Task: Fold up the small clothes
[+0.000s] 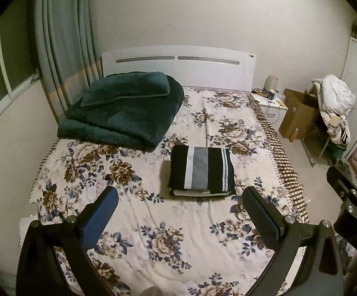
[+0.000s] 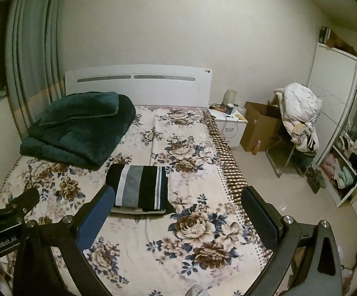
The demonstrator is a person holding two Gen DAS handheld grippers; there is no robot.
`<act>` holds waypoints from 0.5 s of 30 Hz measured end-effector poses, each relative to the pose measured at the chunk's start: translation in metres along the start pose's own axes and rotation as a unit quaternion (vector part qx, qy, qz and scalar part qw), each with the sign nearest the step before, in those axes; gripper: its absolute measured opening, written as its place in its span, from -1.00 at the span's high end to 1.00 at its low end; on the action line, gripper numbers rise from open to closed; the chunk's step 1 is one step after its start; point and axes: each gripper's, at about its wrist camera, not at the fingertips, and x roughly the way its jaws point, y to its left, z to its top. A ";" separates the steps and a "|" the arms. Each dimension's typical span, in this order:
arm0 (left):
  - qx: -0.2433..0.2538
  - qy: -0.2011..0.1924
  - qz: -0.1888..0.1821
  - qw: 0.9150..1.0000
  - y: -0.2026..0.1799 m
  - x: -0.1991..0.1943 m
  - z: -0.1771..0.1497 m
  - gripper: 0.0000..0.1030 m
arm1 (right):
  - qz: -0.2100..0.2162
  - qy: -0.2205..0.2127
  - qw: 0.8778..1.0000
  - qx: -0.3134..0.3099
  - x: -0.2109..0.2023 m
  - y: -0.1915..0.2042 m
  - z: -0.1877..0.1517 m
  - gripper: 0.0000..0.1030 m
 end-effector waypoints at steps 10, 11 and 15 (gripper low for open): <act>0.004 -0.004 -0.002 1.000 -0.005 -0.007 -0.001 -1.00 | -0.002 0.011 1.000 0.007 0.004 -0.007 -0.004 -1.00; 0.004 -0.004 -0.003 1.000 -0.005 -0.008 -0.001 -1.00 | -0.001 0.011 1.000 0.005 0.006 -0.006 -0.004 -1.00; 0.003 -0.003 -0.004 1.000 -0.004 -0.007 0.000 -1.00 | -0.002 0.010 1.000 0.006 0.005 -0.009 -0.005 -1.00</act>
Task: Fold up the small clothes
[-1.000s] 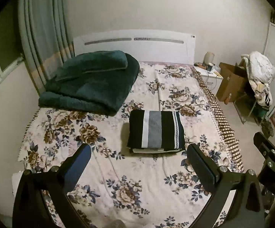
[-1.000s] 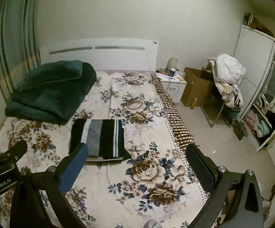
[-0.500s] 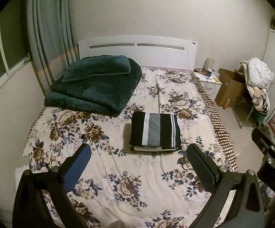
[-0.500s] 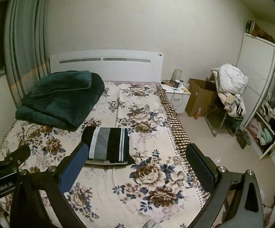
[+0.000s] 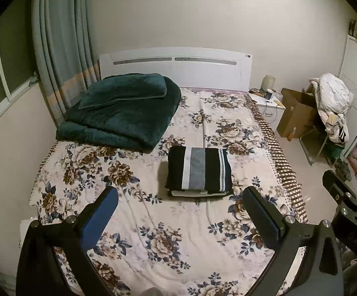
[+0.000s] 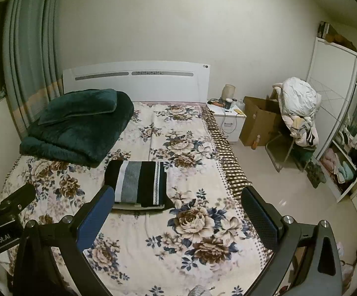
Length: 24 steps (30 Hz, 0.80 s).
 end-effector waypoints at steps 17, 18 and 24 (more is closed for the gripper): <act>0.003 -0.001 0.002 1.000 -0.001 -0.001 0.001 -1.00 | 0.004 0.004 1.000 0.007 -0.002 -0.005 -0.002 -1.00; 0.002 -0.002 0.002 1.000 -0.001 -0.001 0.001 -1.00 | 0.005 0.004 1.000 0.008 -0.003 -0.005 -0.002 -1.00; 0.006 -0.002 0.003 1.000 -0.003 -0.003 0.003 -1.00 | 0.009 0.004 1.000 0.010 -0.010 -0.002 -0.005 -1.00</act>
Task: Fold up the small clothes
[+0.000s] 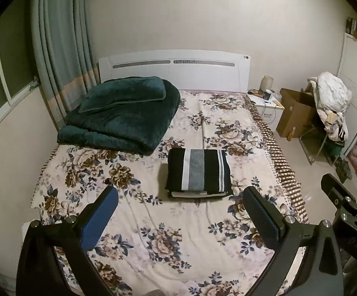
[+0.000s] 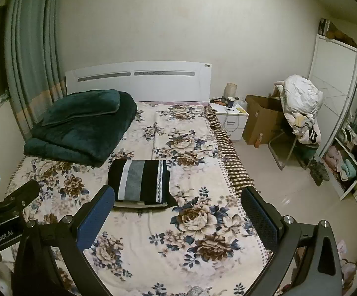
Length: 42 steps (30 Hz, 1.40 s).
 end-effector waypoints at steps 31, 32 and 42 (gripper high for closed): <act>0.001 -0.003 0.001 1.000 -0.004 -0.005 0.001 -1.00 | -0.003 -0.001 1.000 0.005 -0.007 0.000 -0.007 -1.00; 0.001 -0.003 0.001 1.000 -0.004 -0.005 0.001 -1.00 | -0.002 -0.001 1.000 0.005 -0.008 0.000 -0.008 -1.00; 0.000 -0.006 0.003 1.000 -0.003 -0.010 0.002 -1.00 | -0.003 -0.003 1.000 0.006 -0.010 0.002 -0.009 -1.00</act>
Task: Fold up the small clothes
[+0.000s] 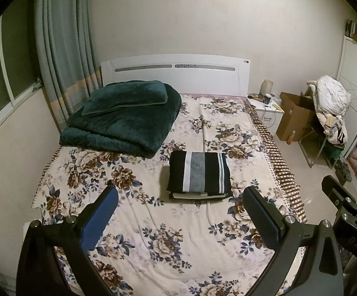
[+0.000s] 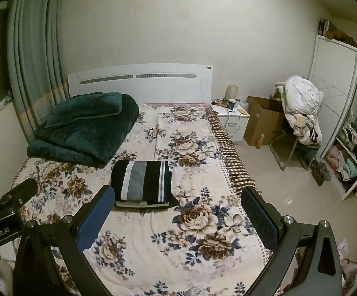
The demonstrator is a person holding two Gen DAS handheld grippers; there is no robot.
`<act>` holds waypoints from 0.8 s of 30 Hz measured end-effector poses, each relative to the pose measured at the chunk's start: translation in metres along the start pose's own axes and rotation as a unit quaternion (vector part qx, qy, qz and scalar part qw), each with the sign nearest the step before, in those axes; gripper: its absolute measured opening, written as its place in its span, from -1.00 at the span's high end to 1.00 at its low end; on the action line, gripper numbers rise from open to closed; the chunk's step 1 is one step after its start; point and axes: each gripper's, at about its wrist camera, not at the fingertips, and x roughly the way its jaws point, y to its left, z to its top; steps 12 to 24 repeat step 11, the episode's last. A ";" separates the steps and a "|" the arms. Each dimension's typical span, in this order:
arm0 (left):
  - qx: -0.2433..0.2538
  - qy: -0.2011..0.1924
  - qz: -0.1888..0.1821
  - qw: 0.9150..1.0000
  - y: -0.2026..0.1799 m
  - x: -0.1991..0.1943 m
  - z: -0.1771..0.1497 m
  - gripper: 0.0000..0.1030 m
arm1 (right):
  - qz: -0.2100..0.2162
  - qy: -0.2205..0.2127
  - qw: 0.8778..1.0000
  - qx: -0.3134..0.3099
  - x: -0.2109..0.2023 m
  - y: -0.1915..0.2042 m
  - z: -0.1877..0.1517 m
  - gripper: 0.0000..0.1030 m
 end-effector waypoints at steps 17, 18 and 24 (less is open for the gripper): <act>-0.001 -0.007 0.001 1.000 0.000 -0.010 0.008 -1.00 | -0.001 -0.002 1.000 -0.001 -0.002 0.001 -0.001 -1.00; -0.001 -0.007 0.001 1.000 0.000 -0.010 0.008 -1.00 | -0.001 -0.002 1.000 -0.001 -0.002 0.001 -0.001 -1.00; -0.001 -0.007 0.001 1.000 0.000 -0.010 0.008 -1.00 | -0.001 -0.002 1.000 -0.001 -0.002 0.001 -0.001 -1.00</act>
